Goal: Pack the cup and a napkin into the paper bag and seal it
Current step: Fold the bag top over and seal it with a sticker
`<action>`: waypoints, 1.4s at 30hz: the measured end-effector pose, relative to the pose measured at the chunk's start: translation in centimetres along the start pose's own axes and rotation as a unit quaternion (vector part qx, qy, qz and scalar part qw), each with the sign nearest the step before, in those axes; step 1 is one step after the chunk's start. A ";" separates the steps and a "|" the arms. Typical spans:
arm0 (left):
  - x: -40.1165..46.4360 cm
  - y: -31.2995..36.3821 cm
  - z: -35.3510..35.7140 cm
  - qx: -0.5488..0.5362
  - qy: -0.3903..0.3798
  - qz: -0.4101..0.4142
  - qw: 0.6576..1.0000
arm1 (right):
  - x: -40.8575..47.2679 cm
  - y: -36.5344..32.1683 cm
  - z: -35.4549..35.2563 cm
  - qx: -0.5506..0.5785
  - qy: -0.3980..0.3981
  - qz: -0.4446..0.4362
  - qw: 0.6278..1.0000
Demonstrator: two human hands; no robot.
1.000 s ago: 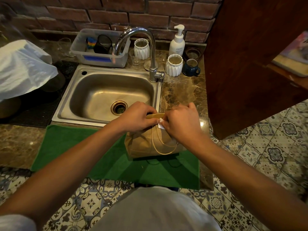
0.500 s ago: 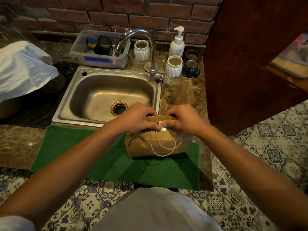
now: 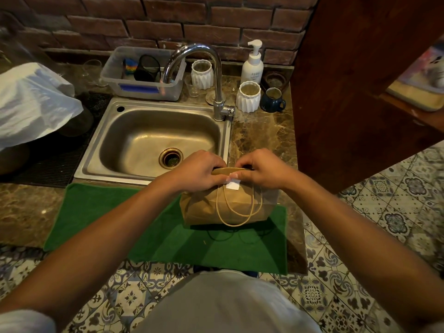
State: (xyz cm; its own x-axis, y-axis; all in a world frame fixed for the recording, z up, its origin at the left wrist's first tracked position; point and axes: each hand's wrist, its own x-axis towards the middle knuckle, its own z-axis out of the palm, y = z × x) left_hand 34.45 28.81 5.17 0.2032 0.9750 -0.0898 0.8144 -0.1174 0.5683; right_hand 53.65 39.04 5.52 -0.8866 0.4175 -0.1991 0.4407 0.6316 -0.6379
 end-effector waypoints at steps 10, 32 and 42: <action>-0.1 -0.3 0.2 -0.022 0.004 0.002 1.000 | 0.7 -0.2 0.0 -0.042 -0.052 0.017 0.998; 0.6 0.4 0.0 -0.007 -0.013 0.025 1.000 | 0.0 -0.1 -1.9 -0.095 -0.088 0.005 0.992; -0.2 0.0 0.2 -0.051 -0.008 0.015 0.999 | -0.2 -0.4 -0.2 -0.112 -0.045 -0.020 0.993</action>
State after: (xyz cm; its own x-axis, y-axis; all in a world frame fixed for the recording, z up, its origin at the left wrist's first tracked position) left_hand 34.49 28.56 5.04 0.2363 0.9680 -0.0847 0.7490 -0.1260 0.6505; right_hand 53.64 38.82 5.96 -0.9086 0.3352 -0.2493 0.4161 0.7797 -0.4680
